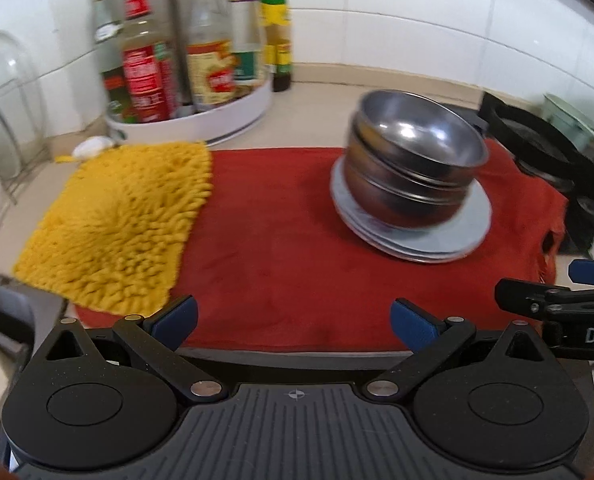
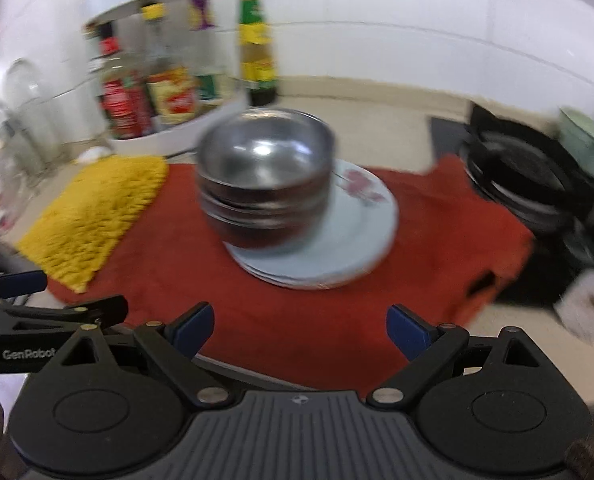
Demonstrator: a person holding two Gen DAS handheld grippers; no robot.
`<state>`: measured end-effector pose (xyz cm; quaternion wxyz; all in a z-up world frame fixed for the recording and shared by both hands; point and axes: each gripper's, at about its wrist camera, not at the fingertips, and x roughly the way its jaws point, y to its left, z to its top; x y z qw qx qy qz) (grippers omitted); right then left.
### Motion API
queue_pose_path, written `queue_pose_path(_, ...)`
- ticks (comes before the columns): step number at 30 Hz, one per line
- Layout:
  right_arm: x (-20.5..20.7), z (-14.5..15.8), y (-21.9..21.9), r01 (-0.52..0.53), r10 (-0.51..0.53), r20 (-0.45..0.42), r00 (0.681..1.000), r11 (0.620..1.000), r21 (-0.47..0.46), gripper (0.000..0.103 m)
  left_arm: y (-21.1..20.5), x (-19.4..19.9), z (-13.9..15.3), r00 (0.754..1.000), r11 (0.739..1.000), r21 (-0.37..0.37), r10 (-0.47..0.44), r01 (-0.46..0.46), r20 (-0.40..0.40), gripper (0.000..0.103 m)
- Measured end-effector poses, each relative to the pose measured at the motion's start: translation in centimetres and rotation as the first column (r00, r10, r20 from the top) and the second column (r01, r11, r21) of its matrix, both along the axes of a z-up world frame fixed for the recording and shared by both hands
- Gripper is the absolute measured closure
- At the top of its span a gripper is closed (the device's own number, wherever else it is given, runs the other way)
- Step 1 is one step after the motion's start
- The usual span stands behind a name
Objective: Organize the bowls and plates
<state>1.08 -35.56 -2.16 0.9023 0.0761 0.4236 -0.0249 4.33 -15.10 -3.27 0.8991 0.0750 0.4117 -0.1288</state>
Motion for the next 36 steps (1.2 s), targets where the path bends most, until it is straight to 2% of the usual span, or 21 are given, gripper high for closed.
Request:
queue_pose_path(5,-0.8,-0.4,-1.1,0.049,-0.049,-0.024,0.998,0.999,-0.005,0.013,-1.5,0.1,-0.4,0.999,1.000,0.027,-0.014,0.015,-0.038,0.000)
queue_pose_path(10,-1.2,-0.8,-1.8,0.073,-0.073,-0.046,0.996,0.997,-0.004,0.013,-1.7,0.0,-0.7,0.998,1.000,0.016,-0.009,0.010,-0.057,0.000)
queue_pose_path(36,-2.2,-1.0,-3.5,0.100,-0.100,-0.061,0.993,0.995,0.000,0.013,-3.9,-0.4,-0.7,0.997,0.998,0.013,-0.053,0.054,-0.054,0.000)
